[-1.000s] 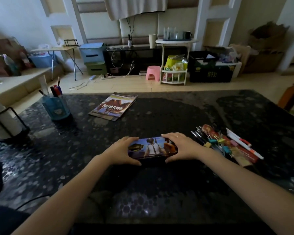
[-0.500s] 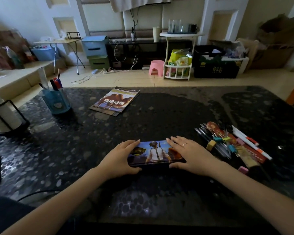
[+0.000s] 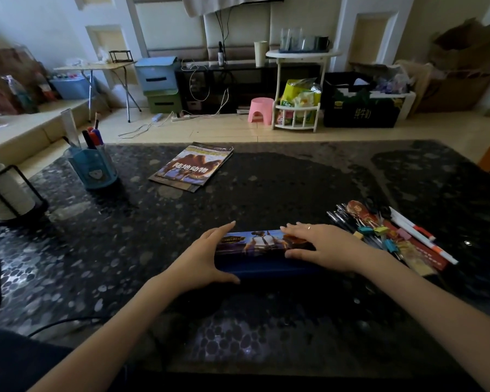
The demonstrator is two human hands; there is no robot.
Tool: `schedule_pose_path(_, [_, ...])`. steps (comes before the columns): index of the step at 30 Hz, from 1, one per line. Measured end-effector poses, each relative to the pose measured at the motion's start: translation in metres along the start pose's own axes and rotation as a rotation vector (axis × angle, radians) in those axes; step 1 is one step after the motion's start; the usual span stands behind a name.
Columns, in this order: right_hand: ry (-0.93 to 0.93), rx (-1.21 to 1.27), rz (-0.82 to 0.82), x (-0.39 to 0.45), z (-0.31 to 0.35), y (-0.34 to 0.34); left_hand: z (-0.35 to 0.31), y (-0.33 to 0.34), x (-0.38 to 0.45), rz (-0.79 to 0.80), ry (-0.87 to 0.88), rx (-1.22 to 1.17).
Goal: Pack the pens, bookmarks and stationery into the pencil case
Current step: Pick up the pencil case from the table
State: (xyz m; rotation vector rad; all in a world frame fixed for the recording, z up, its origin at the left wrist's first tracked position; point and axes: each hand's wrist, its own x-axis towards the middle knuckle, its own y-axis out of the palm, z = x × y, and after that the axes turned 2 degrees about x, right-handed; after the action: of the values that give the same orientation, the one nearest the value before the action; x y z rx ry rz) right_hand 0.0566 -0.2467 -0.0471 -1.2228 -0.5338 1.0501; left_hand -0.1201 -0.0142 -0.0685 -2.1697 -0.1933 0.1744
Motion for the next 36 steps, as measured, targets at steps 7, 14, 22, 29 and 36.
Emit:
schedule_pose_path(7, [0.028,0.144,-0.723,-0.001,0.008,-0.009,0.008,-0.015,0.017,-0.314,-0.168,-0.325])
schedule_pose_path(14, [-0.264,-0.086,-0.345,-0.016,0.028,0.011,0.015,-0.010,0.025,-0.419,-0.405,-0.639])
schedule_pose_path(22, [-0.259,-0.203,-0.252,-0.025,0.042,0.035,-0.006,0.003,0.011,0.052,-0.070,-0.117])
schedule_pose_path(29, [-0.180,-0.171,-0.287,-0.022,0.053,0.035,0.000,0.006,0.004,0.048,0.035,0.030])
schedule_pose_path(36, [-0.109,0.033,-0.356,-0.017,0.054,0.029,-0.001,0.011,0.003,-0.055,0.055,0.031])
